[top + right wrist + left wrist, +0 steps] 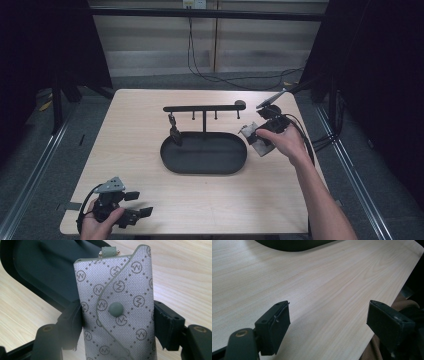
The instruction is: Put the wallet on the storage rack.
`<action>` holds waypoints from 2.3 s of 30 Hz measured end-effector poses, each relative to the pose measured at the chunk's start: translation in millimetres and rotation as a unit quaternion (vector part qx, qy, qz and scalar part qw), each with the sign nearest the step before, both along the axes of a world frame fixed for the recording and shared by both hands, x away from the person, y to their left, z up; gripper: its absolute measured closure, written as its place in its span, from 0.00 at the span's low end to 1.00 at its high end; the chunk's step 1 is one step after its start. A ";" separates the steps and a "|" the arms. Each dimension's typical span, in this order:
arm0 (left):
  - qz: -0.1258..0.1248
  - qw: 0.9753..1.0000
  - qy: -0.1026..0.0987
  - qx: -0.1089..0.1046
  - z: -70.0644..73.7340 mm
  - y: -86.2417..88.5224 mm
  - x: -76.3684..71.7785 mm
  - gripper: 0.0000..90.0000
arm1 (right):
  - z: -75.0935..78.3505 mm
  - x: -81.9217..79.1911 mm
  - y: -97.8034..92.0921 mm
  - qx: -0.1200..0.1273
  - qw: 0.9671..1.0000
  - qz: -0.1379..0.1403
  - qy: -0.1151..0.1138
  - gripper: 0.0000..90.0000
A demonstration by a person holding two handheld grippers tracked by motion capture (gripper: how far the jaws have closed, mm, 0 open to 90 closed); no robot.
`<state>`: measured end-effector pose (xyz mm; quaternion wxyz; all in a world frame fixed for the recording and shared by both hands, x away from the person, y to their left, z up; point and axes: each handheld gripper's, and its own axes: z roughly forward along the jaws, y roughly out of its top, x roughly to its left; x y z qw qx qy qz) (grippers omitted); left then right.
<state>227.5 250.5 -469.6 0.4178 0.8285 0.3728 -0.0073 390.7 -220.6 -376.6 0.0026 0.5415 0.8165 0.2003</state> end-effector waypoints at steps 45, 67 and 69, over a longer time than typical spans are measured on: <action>-0.002 1.000 -0.003 0.001 0.8 0.5 -0.6 0.21 | -60.7 7.7 37.2 0.102 0.993 -0.058 -0.014 0.35; -0.004 1.000 -0.002 0.000 0.5 0.7 -0.4 0.21 | -85.5 9.9 52.3 0.112 0.991 -0.071 -0.009 0.35; -0.005 1.000 -0.002 0.002 0.6 0.6 -0.4 0.21 | -88.2 10.3 52.9 0.106 0.992 -0.062 -0.013 0.35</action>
